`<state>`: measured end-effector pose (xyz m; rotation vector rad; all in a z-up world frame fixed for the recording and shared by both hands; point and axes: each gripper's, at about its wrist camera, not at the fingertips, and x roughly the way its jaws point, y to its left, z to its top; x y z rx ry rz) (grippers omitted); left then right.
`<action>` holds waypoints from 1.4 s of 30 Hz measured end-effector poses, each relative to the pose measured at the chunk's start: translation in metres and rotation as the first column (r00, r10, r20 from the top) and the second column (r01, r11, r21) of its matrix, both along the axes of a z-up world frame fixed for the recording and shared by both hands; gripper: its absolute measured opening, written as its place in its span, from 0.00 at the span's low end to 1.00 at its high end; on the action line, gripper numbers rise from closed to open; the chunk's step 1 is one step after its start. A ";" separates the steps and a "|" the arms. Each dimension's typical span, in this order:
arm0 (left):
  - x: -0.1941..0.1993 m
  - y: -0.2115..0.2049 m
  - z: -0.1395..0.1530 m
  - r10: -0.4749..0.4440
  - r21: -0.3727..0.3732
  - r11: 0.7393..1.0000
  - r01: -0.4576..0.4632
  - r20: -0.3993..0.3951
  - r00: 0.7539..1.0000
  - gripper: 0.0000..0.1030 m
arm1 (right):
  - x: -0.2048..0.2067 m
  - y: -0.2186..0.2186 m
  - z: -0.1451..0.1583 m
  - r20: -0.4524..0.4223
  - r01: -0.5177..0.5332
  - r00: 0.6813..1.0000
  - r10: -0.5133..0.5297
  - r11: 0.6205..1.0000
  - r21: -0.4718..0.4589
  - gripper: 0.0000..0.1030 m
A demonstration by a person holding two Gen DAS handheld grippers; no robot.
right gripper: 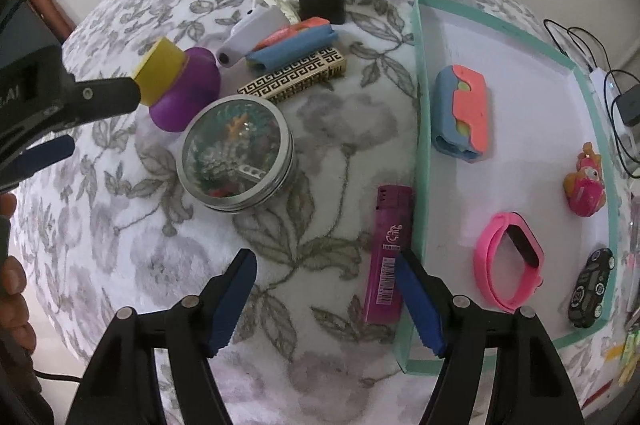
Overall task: Organize rigid objects
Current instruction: 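Move left tool toward the glass tin while right tool approaches the pink lighter, then grasp the round glass glitter tin with left tool while right tool grasps the pink lighter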
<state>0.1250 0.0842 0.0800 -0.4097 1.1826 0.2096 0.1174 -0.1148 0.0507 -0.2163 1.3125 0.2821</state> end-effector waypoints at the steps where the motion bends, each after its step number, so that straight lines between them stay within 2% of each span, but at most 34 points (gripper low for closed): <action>1: 0.000 0.000 0.000 0.003 -0.002 1.000 -0.003 -0.001 1.000 1.00 | 0.000 0.001 -0.002 0.003 0.002 1.000 -0.002 1.000 -0.024 0.71; 10: 0.003 -0.004 -0.006 -0.004 -0.020 1.000 0.004 -0.019 1.000 1.00 | -0.004 0.015 -0.011 0.022 -0.014 1.000 0.016 0.996 -0.091 0.73; 13: 0.005 -0.007 -0.009 -0.012 -0.014 1.000 0.012 -0.027 1.000 1.00 | -0.009 0.027 -0.015 0.025 -0.037 0.999 0.041 0.989 -0.145 0.73; 16: 0.006 -0.010 -0.009 -0.021 -0.004 1.000 0.021 -0.031 0.999 1.00 | -0.011 0.032 -0.017 0.030 -0.035 0.999 0.041 0.987 -0.158 0.76; 19: 0.005 -0.011 -0.010 -0.027 0.005 1.000 0.027 -0.034 0.999 1.00 | -0.011 0.032 -0.016 0.022 -0.027 0.999 0.029 0.993 -0.117 0.79; 21: 0.005 -0.012 -0.010 -0.030 0.009 0.999 0.030 -0.034 0.999 1.00 | -0.008 0.026 -0.013 0.001 0.000 1.000 0.000 1.000 -0.030 0.83; 26: 0.005 -0.014 -0.013 -0.037 0.010 0.999 0.037 -0.041 0.998 1.00 | 0.001 0.010 -0.006 -0.030 0.046 0.999 -0.044 0.995 0.091 0.82; 29: 0.007 -0.016 -0.018 -0.047 -0.009 0.999 0.047 -0.052 0.998 1.00 | 0.003 0.005 -0.002 -0.034 0.057 0.998 -0.053 0.990 0.130 0.77; 31: 0.009 -0.019 -0.021 -0.056 -0.031 0.998 0.054 -0.062 0.996 1.00 | 0.005 0.003 -0.003 -0.052 0.057 0.997 -0.049 0.985 0.162 0.61; 33: 0.011 -0.023 -0.024 -0.068 -0.053 0.997 0.064 -0.065 0.996 1.00 | 0.008 0.000 -0.009 -0.079 0.065 0.995 -0.053 0.986 0.156 0.54; 35: 0.012 -0.027 -0.027 -0.078 -0.068 0.995 0.074 -0.069 0.995 1.00 | 0.009 -0.004 -0.012 -0.072 0.074 0.995 -0.065 0.990 0.121 0.54; 39: 0.015 -0.035 -0.029 -0.090 -0.068 0.994 0.085 -0.075 0.993 1.00 | 0.010 -0.017 -0.004 -0.059 0.094 0.995 -0.085 0.983 0.156 0.54; 42: 0.018 -0.042 -0.032 -0.108 -0.080 0.992 0.102 -0.074 0.991 1.00 | 0.010 -0.017 0.002 -0.042 0.099 0.995 -0.094 0.984 0.145 0.54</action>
